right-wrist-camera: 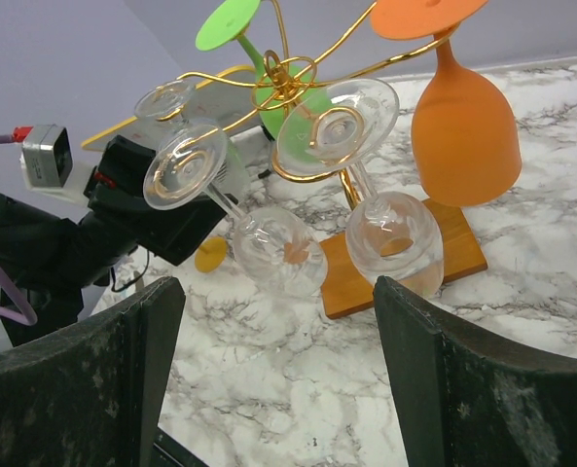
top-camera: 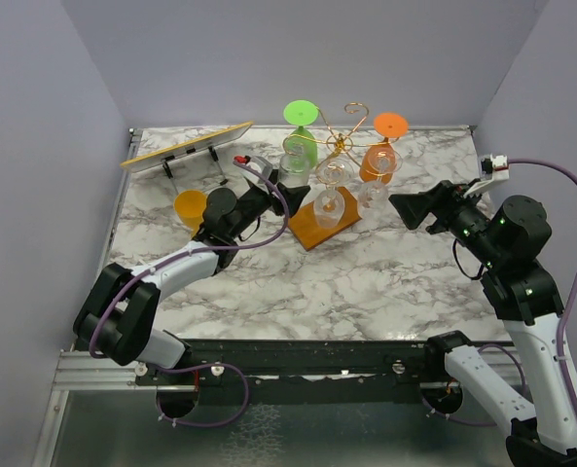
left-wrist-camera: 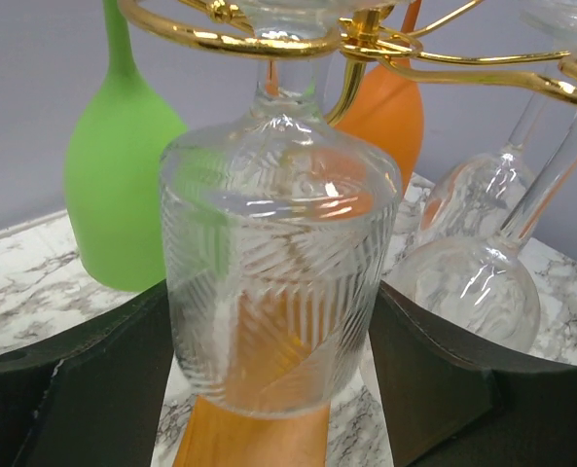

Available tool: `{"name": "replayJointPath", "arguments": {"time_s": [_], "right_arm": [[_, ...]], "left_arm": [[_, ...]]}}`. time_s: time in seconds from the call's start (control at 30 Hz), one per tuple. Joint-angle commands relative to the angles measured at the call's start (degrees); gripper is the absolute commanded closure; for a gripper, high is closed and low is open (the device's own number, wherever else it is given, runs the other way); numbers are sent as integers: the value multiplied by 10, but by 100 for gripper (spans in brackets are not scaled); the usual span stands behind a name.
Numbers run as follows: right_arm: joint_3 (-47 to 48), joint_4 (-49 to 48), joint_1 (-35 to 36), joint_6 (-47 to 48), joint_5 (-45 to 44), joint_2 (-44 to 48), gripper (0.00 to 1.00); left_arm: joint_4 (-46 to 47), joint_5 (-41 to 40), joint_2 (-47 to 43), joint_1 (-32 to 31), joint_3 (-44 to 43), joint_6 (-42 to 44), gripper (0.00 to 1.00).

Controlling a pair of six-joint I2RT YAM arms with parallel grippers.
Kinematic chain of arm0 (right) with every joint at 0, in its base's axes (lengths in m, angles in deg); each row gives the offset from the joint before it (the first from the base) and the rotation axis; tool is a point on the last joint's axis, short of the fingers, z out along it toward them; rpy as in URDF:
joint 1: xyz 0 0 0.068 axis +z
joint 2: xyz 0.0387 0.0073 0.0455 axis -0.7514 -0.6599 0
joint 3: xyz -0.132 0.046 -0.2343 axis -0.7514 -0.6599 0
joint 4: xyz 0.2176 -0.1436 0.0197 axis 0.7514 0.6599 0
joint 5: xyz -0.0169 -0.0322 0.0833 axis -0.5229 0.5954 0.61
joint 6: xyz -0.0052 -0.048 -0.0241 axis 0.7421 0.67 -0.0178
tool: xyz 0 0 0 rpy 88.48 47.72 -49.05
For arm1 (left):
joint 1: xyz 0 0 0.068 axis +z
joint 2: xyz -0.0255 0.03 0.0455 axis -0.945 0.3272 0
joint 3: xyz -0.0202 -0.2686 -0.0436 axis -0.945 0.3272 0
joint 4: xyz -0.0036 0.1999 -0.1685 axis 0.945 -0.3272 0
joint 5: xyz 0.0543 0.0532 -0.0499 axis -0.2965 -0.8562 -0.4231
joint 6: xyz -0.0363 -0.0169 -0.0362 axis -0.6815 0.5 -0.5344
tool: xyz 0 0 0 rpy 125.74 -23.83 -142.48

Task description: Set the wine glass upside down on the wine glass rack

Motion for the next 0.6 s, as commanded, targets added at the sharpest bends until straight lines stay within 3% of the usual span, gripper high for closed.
{"name": "replayJointPath", "arguments": {"time_s": [0.0,0.33,0.57], "right_arm": [[-9,-15,-2,-1,-9,4,16],[-9,-16,-2,0,-11,4,17],[-9,-18,-2,-4,-9,4,17]], "left_arm": [[-9,4,7,1,10,12,24],[-12,12,18,1,8,28,16],[-33,-45,-34,1,49,6,8]]}}
